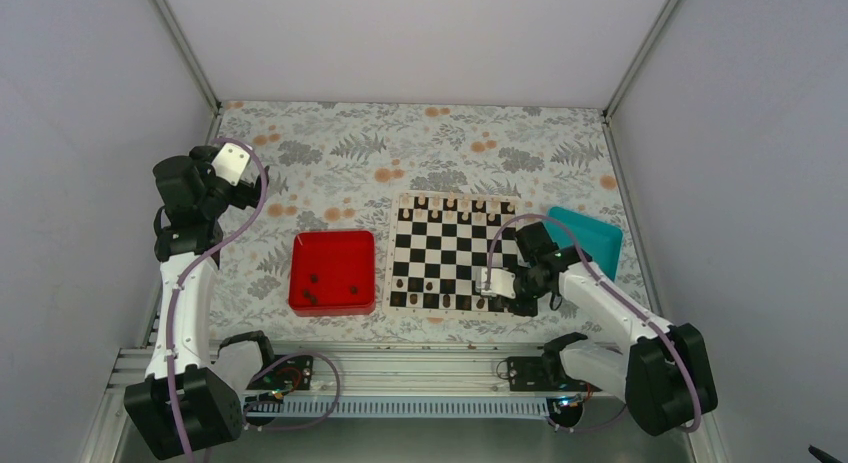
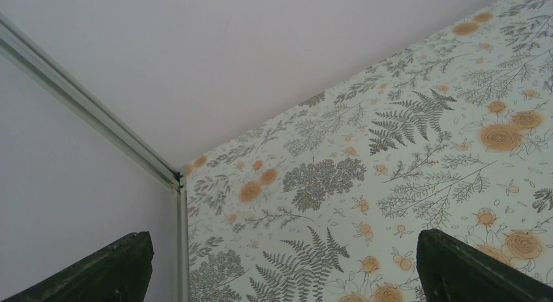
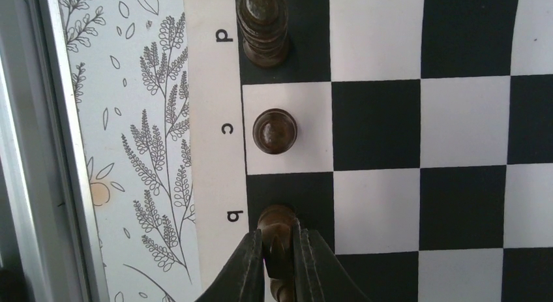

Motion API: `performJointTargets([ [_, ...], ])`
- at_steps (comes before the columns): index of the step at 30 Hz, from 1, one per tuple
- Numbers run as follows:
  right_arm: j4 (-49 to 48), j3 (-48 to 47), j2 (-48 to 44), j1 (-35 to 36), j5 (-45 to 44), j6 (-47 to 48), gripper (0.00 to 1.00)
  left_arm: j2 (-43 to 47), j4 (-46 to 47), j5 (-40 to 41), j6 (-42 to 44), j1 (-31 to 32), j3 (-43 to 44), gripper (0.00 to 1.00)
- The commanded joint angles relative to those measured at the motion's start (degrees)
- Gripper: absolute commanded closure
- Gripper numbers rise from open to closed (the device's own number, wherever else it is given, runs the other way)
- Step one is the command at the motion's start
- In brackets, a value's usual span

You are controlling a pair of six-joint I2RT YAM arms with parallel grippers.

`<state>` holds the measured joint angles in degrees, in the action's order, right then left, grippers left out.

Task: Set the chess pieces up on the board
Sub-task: Place the chess piece on the chessboard.

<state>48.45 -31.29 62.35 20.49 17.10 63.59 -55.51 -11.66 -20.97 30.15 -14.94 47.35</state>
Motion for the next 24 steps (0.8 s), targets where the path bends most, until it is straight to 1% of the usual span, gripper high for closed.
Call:
performJointTargets([
  [1, -1.5, 0.3, 0.7, -0.5, 2.4, 1.7, 0.95, 0.1, 0.7, 0.4, -0.6, 0.2, 0.8, 0.00],
  [13, -2.3, 0.3, 2.2, -0.5, 2.3, 1.4, 0.94, -0.3, 0.6, 0.3, -0.5, 0.2, 1.1, 0.00],
  [19, -2.7, 1.0, 1.7, -0.5, 0.8, 1.3, 0.86, -0.3, 0.4, 0.3, -0.5, 0.2, 1.1, 0.00],
  [22, -2.3, 0.8, 0.7, -0.5, -0.2, 1.1, 0.77, -0.3, 0.3, 0.3, -0.5, 0.1, 1.3, 0.00],
  [24, -1.2, -0.2, -0.6, -0.5, -1.1, 1.0, 0.73, -0.2, 0.3, 0.3, -0.5, 0.2, 1.2, 0.00],
])
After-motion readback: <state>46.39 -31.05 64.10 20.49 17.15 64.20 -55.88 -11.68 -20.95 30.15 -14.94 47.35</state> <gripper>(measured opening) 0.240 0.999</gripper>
